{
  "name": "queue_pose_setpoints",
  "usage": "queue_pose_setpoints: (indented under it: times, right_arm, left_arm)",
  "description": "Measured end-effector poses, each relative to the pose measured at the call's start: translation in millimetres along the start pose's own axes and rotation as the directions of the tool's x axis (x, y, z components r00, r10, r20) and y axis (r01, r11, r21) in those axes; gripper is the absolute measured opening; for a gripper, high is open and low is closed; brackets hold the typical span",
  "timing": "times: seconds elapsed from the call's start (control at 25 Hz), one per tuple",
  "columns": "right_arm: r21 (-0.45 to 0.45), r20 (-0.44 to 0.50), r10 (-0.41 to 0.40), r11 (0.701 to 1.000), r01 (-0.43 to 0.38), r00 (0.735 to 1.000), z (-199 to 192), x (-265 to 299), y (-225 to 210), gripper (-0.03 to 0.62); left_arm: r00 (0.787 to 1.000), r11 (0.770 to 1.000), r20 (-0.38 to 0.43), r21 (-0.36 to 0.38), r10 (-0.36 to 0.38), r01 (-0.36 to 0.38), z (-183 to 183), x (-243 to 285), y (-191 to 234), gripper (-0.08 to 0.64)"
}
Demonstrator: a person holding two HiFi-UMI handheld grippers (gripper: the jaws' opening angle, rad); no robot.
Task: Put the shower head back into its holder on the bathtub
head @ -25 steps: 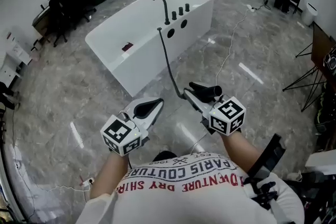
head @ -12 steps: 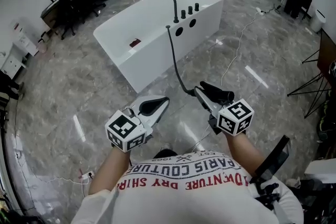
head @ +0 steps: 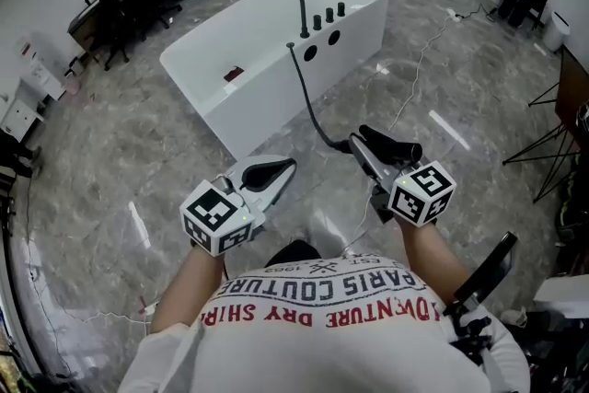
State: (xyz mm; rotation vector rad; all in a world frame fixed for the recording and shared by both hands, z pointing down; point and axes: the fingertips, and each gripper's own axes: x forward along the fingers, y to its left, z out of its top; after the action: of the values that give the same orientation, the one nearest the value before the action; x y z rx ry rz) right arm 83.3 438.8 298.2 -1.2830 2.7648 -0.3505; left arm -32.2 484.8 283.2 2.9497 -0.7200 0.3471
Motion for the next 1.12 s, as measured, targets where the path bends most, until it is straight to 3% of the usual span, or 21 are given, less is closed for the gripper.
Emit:
queue_pose_setpoints:
  times: [0.32, 0.8, 1.12]
  right_arm:
    - [0.009, 0.022, -0.015, 1.000, 0.015, 1.000, 9.6, 35.4, -38.7, 0.110]
    - [0.093, 0.041, -0.038, 0.995, 0.034, 0.998, 67.3, 163.9, -159.2, 0.109]
    - [0.117, 0.124, -0.011, 0.993, -0.003, 0.992, 122.3, 246.0, -214.6, 0.109]
  left_arm:
    - [0.999, 0.999, 0.003, -0.020, -0.042, 0.042, -12.5, 38.5, 53.7, 0.002]
    - [0.991, 0.988, -0.068, -0.113, -0.118, 0.109, -33.1, 145.7, 231.4, 0.002]
    - [0.991, 0.988, -0.080, -0.115, -0.110, 0.100, -32.5, 188.3, 341.6, 0.002]
